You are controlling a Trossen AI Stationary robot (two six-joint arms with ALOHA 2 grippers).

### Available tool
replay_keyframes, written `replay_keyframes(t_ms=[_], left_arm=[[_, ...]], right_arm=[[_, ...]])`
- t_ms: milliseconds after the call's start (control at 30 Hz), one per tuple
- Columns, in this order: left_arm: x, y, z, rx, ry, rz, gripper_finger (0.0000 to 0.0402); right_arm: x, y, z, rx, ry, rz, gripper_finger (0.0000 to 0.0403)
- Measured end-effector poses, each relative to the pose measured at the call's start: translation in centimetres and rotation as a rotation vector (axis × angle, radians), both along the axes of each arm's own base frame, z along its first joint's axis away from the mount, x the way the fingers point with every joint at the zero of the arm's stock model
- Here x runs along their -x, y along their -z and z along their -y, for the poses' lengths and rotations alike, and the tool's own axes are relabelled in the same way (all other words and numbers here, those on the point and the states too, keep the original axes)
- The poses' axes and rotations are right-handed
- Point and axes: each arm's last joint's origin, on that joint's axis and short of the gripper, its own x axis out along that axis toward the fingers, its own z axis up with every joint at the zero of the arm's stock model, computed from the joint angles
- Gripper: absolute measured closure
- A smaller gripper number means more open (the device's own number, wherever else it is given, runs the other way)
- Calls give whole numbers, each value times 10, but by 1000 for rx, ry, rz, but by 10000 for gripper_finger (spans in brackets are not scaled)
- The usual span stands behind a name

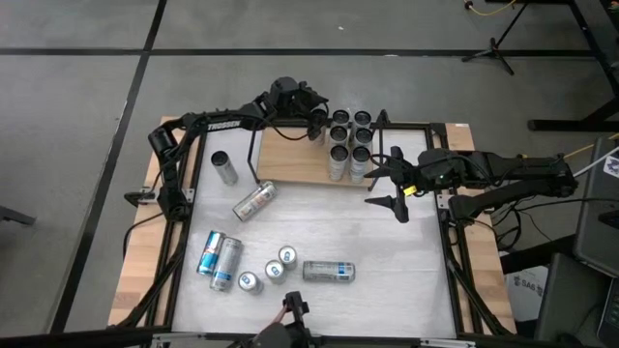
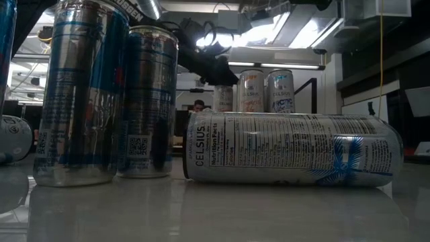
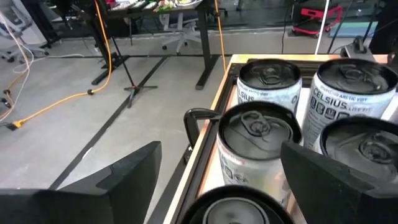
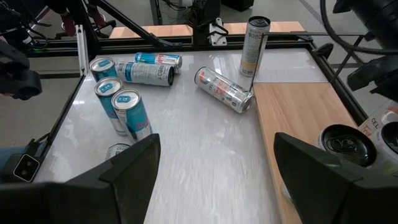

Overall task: Place canned beverage on shelf
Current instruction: Put the white soda can on the shelf, then put the blue soda can on the shelf

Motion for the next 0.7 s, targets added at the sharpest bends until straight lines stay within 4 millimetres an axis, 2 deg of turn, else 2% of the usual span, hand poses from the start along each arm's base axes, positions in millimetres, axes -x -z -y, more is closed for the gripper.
replay_keyframes(t_ms=[233,433,567,700], left_arm=[[-2,-11,-2,-8,0,14,81],[-5,-33,-3,79,-29,49,81],[-7,-55,2,159,-26,-38,81],[-3,-79,19,218,15,-209,81]], right_arm=[[0,0,0,0,0,0,100],[0,0,0,0,0,0,100],[0,0,0,0,0,0,100],[0,0,0,0,0,0,100]])
